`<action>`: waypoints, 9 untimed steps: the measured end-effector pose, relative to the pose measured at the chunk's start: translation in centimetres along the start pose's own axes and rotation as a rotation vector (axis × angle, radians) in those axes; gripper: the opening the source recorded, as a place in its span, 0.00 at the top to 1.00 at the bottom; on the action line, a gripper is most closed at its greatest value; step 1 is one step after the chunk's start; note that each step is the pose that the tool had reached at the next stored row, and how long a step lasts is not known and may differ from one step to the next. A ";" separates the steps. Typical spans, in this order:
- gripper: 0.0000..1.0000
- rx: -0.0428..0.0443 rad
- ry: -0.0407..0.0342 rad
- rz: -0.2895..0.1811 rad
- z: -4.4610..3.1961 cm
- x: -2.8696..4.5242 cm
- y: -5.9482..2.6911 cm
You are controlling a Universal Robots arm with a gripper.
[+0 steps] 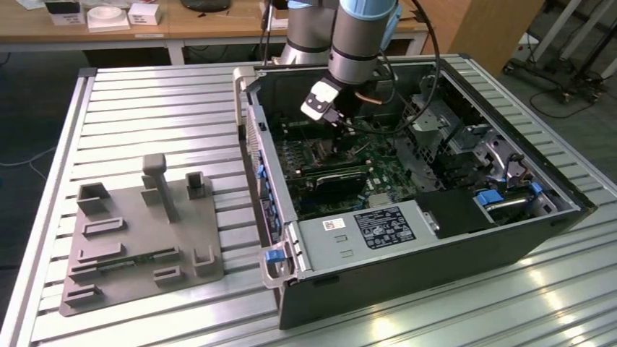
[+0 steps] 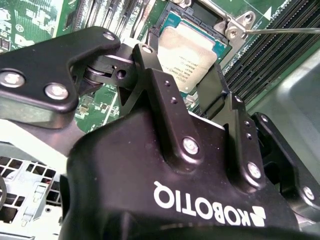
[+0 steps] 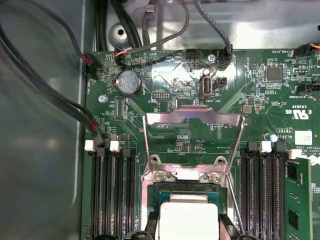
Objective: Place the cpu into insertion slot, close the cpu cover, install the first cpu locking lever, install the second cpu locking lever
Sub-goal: 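Place the cpu into insertion slot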
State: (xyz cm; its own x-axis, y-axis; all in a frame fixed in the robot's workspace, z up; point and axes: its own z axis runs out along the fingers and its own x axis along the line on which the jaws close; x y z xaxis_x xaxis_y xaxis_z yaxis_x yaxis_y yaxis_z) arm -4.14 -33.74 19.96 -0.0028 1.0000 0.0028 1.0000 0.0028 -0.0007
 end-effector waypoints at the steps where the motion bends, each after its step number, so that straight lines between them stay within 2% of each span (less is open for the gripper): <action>1: 0.46 0.0002 0.0001 0.000 0.05 0.00 0.00; 9: 0.46 0.0022 0.0003 0.000 0.14 0.03 0.02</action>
State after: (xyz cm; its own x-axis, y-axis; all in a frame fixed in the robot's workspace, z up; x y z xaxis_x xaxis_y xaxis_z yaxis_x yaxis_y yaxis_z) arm -4.13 -33.72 19.82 -0.0028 1.0000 0.0031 1.0000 0.0028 -0.0029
